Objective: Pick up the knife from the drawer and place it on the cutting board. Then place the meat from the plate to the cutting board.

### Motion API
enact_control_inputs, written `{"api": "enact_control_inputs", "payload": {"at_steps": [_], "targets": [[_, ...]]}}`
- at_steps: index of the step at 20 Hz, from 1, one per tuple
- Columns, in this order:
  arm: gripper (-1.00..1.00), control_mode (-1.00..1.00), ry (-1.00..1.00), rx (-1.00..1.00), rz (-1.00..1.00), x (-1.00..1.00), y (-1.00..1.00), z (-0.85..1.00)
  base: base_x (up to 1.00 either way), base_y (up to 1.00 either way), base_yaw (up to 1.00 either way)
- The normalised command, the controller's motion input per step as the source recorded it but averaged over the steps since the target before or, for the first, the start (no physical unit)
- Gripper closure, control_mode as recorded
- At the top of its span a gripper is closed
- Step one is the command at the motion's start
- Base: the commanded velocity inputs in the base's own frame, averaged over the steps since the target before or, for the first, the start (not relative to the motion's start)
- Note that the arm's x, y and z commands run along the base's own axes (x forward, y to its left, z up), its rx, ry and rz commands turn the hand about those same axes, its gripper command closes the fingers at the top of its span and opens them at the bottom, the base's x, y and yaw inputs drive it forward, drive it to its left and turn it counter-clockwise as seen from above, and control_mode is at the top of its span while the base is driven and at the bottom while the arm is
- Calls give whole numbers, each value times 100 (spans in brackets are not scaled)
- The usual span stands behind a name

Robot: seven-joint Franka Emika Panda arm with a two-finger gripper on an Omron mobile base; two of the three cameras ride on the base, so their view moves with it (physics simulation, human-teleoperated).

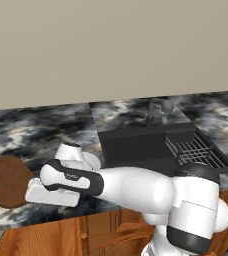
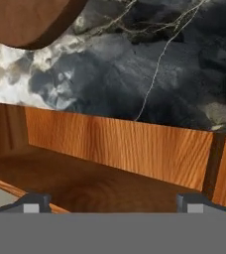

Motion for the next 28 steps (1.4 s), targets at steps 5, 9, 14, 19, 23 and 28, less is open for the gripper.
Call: {"api": "enact_control_inputs", "payload": {"at_steps": [5, 9, 14, 19, 23, 28], "targets": [[-100, -100, 9, -9, 2, -11, 59, -42, 0, 0, 0], [-100, -100, 4, -12, 2, -30, 58, -35, 0, 0, 0], [-100, -100, 0, -12, 1, -42, 48, -27, 0, 0, 0], [-100, -100, 0, -7, 0, -59, 16, -18, 0, 0, 0], [-100, -100, 1, -3, 0, -42, 0, -20, 0, 0, 0], [-100, -100, 5, -2, 0, 0, 0, -31, 0, 0, 0]]}}
